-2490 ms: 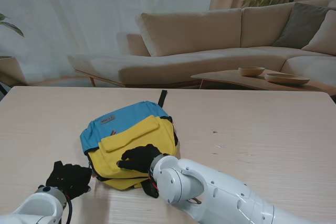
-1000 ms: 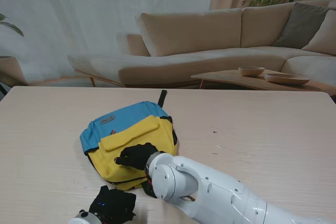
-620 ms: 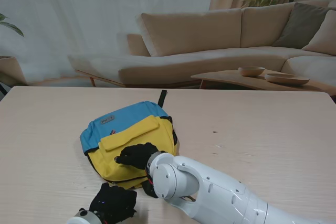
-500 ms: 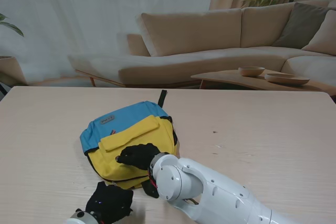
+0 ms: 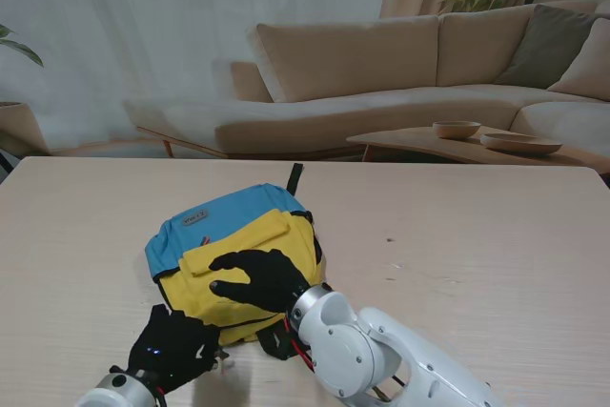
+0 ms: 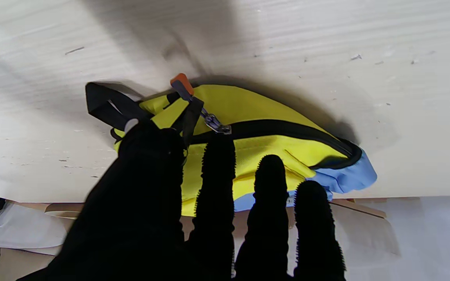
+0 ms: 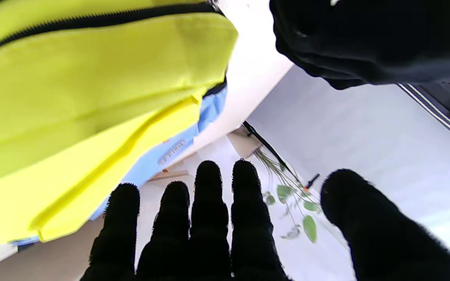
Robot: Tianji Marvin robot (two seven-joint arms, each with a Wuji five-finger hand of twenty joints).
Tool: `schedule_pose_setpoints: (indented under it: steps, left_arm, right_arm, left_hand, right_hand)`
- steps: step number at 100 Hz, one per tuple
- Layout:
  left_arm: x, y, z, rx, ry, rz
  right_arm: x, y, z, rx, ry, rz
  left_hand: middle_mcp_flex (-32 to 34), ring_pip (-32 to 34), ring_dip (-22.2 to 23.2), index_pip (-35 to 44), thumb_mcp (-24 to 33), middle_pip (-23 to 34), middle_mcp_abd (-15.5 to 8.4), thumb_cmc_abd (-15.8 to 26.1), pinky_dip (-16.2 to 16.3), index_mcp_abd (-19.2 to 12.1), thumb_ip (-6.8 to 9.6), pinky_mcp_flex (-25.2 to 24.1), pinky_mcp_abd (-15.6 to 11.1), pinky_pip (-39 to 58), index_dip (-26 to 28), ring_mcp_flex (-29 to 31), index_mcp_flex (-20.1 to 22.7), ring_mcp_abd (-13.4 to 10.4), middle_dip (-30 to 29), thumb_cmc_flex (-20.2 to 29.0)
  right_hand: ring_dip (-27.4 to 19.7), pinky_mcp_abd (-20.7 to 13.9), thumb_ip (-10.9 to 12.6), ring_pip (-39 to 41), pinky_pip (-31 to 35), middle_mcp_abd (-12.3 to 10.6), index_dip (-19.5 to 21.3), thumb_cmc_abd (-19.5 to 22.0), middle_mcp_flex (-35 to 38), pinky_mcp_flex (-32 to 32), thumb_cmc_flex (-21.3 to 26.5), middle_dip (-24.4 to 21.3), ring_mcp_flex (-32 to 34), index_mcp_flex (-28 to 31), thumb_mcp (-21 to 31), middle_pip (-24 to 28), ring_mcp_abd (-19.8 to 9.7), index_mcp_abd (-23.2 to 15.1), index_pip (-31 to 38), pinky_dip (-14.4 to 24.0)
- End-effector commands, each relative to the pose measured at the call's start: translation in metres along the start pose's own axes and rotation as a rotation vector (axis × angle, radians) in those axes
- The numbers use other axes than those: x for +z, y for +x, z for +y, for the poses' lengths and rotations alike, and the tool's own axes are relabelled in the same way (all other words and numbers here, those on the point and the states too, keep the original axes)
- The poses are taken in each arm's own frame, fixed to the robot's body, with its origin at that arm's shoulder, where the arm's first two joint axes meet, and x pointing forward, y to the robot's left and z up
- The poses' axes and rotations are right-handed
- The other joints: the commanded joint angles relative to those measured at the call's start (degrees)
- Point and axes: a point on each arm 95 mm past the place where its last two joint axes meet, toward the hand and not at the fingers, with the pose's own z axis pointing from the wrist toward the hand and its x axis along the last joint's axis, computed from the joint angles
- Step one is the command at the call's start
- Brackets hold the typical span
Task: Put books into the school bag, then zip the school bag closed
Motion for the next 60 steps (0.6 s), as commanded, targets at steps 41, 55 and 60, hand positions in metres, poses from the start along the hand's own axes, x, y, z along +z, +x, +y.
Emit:
schedule_pose_setpoints:
  steps: [41, 55, 60]
  left_arm:
    - [-0.003, -0.011, -0.011, 0.030, 0.033, -0.036]
    - [-0.004, -0.012, -0.015, 0.033, 0.048, -0.030]
    - [-0.004, -0.013, -0.017, 0.039, 0.054, -0.029]
  right_arm:
    - [-0.063, -0.020, 0.005, -0.016, -0.046, 0.078]
    - [-0.077, -0.024, -0.004, 0.022, -0.032, 0.093]
    - [-0.080, -0.025, -0.009, 0.045, -0.018, 0.099]
  left_hand:
    - [1.9, 3.5, 2.9, 1.3, 3.1, 5.6, -1.8, 0.2, 0.7, -6.1, 1.25, -1.1, 2.0, 2.2, 0.4, -0.6, 2.9, 0.9, 3.6, 0.0]
    - [4.2, 5.4, 4.0, 1.1, 3.5, 9.9, -2.0, 0.1, 0.9, -5.4, 1.03, -0.3, 2.5, 2.6, -0.3, 1.1, 3.0, 1.0, 5.4, 0.0]
    - [4.0, 5.6, 4.0, 1.2, 3.5, 10.1, -2.0, 0.1, 0.9, -5.5, 1.00, -0.3, 2.6, 2.6, -0.5, 1.3, 2.9, 1.0, 5.3, -0.1]
  right_hand:
    - [8.9, 9.3, -3.1, 16.3, 21.1, 2.5, 2.7, -10.7, 4.5, 10.7, 6.6, 4.9, 6.8, 4.7, 17.4, 10.3, 7.1, -2.2, 4.5, 12.2]
    - [13.4, 10.7, -5.2, 26.1, 30.0, 3.9, 3.9, -12.8, 6.5, 16.4, 7.6, 7.4, 11.2, 6.1, 19.2, 16.8, 10.3, -2.9, 5.4, 17.5]
    - [14.5, 11.0, -5.9, 28.6, 32.2, 4.3, 4.1, -13.3, 7.4, 18.1, 8.0, 8.2, 12.8, 6.2, 19.7, 19.0, 11.1, -3.6, 5.4, 18.8]
